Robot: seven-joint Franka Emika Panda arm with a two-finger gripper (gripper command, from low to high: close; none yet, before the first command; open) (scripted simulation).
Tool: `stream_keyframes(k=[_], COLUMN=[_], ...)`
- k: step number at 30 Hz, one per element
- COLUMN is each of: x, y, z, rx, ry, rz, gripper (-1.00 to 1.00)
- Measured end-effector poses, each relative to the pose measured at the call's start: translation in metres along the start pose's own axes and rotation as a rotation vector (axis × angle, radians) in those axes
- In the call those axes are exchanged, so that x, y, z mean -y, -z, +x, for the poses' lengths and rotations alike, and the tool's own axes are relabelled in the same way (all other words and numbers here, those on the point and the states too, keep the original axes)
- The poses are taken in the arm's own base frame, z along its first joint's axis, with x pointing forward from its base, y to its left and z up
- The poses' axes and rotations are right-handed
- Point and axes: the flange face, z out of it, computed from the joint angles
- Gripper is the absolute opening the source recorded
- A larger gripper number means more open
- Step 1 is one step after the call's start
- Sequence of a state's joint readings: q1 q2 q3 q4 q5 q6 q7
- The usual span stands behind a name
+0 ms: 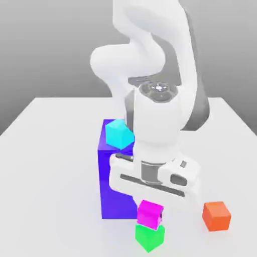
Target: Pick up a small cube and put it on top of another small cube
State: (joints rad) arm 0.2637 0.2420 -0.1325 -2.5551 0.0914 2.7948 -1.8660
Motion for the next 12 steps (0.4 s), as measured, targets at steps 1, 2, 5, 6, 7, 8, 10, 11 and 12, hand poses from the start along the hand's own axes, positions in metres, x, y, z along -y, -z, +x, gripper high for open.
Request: stream_keyframes(k=[1,2,5,6,7,8,10,11,12], x=[0.000,0.000,0.000,0.000,0.000,-0.001,-0.003,-0.003,-0.003], y=[0.000,0.000,0.000,-0.003,0.000,0.006,0.022,0.029,0.036], z=[0.000,0.000,0.000,0.000,0.000,0.000,0.000,0.000,0.000], rx=[0.000,0.000,0.000,0.000,0.000,0.001,0.003,0.003,0.003], ry=[0.000,0.000,0.001,0.000,0.000,0.001,0.003,0.003,0.003], rz=[0.000,0.000,0.000,0.001,-0.001,-0.003,-0.007,-0.007,-0.008], gripper=[1.00,1.00,1.00,1.00,1.00,1.00,1.00,1.00,1.00])
